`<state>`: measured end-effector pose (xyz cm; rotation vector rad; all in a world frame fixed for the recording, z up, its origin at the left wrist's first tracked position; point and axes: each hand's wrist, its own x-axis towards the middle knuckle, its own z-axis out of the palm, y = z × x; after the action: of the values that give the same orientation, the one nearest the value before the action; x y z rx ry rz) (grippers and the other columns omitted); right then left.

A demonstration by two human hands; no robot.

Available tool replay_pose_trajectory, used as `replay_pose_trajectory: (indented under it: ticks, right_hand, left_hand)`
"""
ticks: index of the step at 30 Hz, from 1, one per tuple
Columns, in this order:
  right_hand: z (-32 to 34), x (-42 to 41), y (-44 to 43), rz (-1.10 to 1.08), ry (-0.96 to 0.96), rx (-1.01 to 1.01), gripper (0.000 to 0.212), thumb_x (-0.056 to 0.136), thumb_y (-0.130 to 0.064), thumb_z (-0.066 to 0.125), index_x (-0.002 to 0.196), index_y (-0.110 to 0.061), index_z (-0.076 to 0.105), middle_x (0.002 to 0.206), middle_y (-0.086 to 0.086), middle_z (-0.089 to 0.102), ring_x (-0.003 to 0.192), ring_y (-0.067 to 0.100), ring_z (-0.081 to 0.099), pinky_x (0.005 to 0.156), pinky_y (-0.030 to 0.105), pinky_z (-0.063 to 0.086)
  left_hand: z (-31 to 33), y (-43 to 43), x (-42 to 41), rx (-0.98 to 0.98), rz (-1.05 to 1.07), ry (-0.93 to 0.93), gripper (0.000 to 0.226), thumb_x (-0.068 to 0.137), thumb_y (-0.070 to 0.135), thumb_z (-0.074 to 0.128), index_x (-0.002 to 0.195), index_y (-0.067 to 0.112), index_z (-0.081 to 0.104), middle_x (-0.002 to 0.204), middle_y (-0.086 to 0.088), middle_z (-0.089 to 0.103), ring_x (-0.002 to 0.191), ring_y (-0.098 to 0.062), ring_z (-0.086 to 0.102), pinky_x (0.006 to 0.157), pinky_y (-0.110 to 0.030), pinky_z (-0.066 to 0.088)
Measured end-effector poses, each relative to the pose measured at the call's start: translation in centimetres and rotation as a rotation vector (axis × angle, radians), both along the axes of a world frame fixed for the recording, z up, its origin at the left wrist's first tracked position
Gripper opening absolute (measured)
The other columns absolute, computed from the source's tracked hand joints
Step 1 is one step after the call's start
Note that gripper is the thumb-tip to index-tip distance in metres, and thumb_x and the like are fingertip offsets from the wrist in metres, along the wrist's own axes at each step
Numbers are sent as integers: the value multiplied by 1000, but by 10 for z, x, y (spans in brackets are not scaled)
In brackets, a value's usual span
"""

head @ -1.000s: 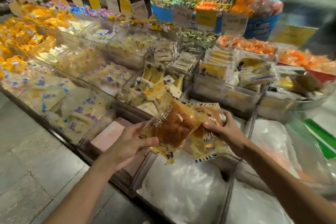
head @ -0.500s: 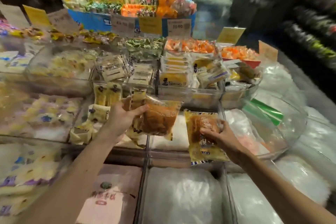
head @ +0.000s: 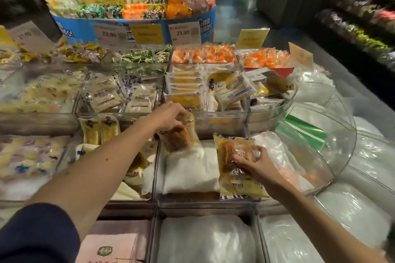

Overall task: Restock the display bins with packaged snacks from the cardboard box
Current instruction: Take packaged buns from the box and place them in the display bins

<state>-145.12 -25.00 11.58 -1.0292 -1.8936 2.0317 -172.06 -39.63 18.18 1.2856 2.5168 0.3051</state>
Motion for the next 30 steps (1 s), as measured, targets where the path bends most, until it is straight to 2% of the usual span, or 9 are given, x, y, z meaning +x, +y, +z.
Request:
replay_pose_trajectory:
  ticks: [5, 8, 12, 16, 21, 24, 26, 28, 30]
  right_hand:
    - [-6, -5, 8, 29, -9, -30, 91, 61, -34, 87, 133, -18, 34, 120, 6, 59, 98, 18, 70, 65, 24, 58]
    - [-10, -9, 9, 30, -14, -44, 90, 60, -34, 87, 131, -19, 34, 120, 9, 60, 96, 18, 71, 65, 24, 58]
    - [-12, -13, 4, 47, -15, -47, 88, 61, -30, 86, 131, -17, 34, 119, 11, 61, 83, 12, 73, 63, 22, 57]
    - [-12, -10, 2, 57, -23, -41, 95, 61, -30, 87, 136, -16, 31, 121, 11, 60, 90, 16, 73, 68, 26, 59]
    - [-8, -7, -4, 59, -41, -31, 100, 63, -31, 86, 143, -14, 28, 118, 7, 60, 89, 15, 72, 66, 26, 59]
    - [-7, -4, -8, 66, -41, -41, 105, 61, -30, 87, 145, -13, 27, 120, 9, 61, 92, 17, 72, 68, 28, 60]
    - [-3, -4, -13, 88, -34, -29, 104, 59, -28, 88, 143, -14, 28, 120, 10, 61, 94, 18, 72, 68, 29, 60]
    - [0, -3, -19, 142, -18, -7, 103, 59, -27, 92, 140, -16, 29, 122, 11, 59, 97, 19, 71, 69, 30, 60]
    - [4, -2, -23, 251, -3, 35, 106, 55, -30, 97, 137, -19, 31, 124, 10, 57, 98, 20, 72, 74, 33, 61]
  left_hand:
    - [-34, 9, -11, -74, -80, 168, 43, 87, 12, 72, 127, 23, 63, 123, -7, 66, 115, -27, 60, 97, -42, 49]
    - [-46, 8, -9, 42, -26, 258, 45, 85, 17, 76, 125, 18, 56, 118, -11, 64, 108, -32, 61, 92, -49, 51]
    - [-67, 6, -6, 143, -58, 442, 45, 76, 21, 84, 115, 11, 64, 110, -12, 61, 102, -31, 57, 88, -47, 52]
    - [-66, 4, -3, 1, -41, 261, 40, 95, 29, 65, 134, 19, 58, 128, -6, 61, 121, -25, 51, 102, -43, 45]
    - [-49, -11, 0, 135, 61, 37, 57, 92, 29, 68, 145, 25, 48, 144, -6, 55, 131, -28, 51, 107, -49, 44]
    - [-38, -27, 9, 244, 124, -18, 48, 93, 24, 68, 139, 21, 55, 138, -4, 59, 125, -24, 55, 104, -44, 45]
    - [-29, -37, 24, 417, 256, -113, 35, 94, 24, 66, 129, 21, 62, 123, -2, 66, 106, -18, 62, 92, -38, 51]
    - [-25, -46, 49, 539, 357, -426, 27, 97, 28, 63, 123, 20, 63, 113, -5, 69, 89, -18, 69, 78, -38, 60]
    - [-28, -53, 75, 471, 358, -804, 42, 96, 44, 58, 128, 18, 58, 117, -9, 66, 92, -22, 72, 74, -36, 62]
